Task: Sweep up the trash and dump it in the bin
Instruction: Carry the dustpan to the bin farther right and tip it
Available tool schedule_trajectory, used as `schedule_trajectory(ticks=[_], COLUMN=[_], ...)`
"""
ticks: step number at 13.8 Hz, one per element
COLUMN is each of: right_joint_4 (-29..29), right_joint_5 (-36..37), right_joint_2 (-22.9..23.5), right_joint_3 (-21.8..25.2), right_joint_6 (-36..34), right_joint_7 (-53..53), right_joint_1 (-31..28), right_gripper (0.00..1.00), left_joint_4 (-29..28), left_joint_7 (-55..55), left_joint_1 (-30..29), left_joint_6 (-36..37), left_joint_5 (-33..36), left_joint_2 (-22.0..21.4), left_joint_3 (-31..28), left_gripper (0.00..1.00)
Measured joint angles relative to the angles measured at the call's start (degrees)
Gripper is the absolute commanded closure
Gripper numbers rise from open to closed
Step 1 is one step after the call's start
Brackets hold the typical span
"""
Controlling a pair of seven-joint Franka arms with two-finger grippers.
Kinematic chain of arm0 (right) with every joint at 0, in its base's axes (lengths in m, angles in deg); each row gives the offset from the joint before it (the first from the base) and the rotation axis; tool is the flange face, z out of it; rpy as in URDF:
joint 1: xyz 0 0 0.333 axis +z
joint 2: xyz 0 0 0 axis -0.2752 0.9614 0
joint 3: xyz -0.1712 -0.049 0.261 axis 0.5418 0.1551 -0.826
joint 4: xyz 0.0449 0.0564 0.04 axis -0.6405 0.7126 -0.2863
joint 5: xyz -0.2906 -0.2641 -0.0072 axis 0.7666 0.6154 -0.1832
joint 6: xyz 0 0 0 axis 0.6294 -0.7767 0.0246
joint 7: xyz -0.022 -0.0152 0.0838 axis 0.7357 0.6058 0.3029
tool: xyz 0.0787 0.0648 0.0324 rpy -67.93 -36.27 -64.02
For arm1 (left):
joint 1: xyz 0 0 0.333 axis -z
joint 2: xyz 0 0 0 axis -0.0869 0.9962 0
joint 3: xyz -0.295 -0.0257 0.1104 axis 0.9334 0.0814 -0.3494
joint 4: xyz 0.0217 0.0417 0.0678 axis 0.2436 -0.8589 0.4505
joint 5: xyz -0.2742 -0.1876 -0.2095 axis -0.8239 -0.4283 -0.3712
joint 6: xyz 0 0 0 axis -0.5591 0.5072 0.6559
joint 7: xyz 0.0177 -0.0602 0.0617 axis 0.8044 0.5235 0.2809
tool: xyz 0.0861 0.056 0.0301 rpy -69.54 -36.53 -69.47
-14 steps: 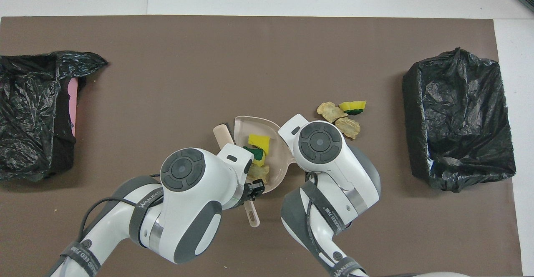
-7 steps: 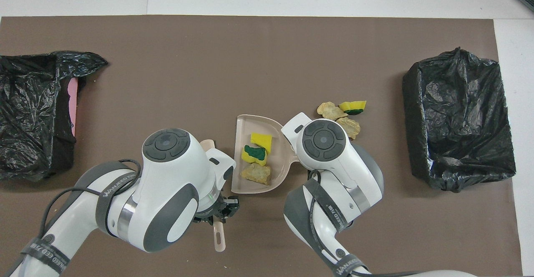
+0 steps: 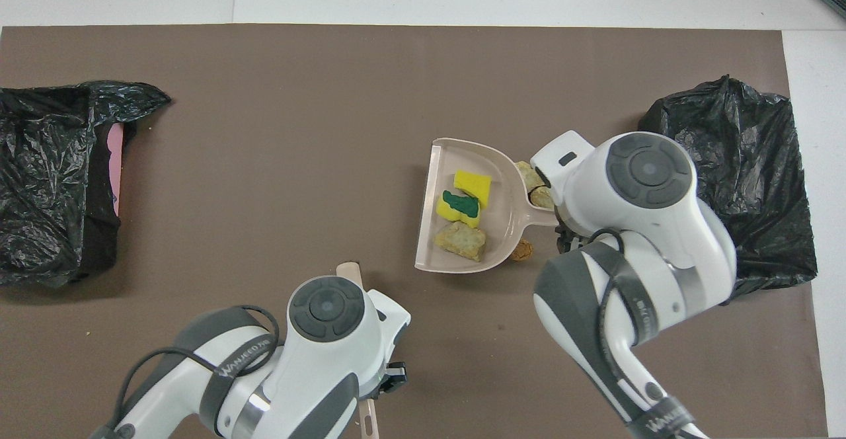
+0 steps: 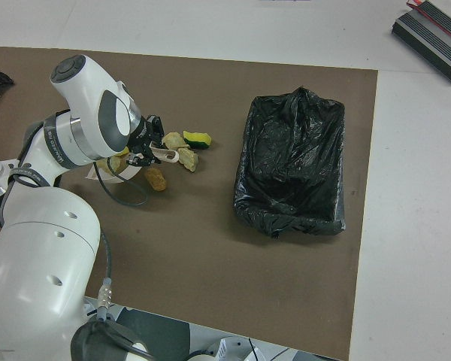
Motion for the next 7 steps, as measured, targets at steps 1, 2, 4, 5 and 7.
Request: schedule_trajectory(ticks=[1,2,4,5,7], right_joint_4=[-1.4,-2.7,-3.8,-3.8,-3.7], right_joint_5=[-0.1,-0.2,-0.3,-0.2,1.2], right_joint_2=[-1.6,-3.3,-7.1,-8.7,-10.0], right_joint_3=[0.1,0.1,0.3,0.4,0.8], right_joint_6=[-2.4,-5.0,-9.1,-10.8,-11.1], right_joint_7=[-2.2,-4.9,-11.1,-13.9,-19.7], right_joint_1=[-2.2,-4.9,-11.4,-15.1,-22.8], right_gripper=[1.0,1.0,1.0,1.0,1.0], left_joint_4=[-1.4,-2.5,-3.7,-3.9,-4.7], left_joint_7=[-1.3,-2.3,-2.7,-2.7,-2.9], left_joint_1=[2.8,5.0,7.9,9.1,11.2], left_joint_6=[-2.3,-4.4,-6.0,-6.3,-9.5], left_joint_5=[0.0,-0.1,-0.7,-1.4,-2.8], left_joint_2=[-0.2,-0.2,-0.2,-0.2,-0.2], left_joint_3=[0.2,0.4,0.5,0.5,0.5], left_gripper=[1.0,1.0,1.0,1.0,1.0])
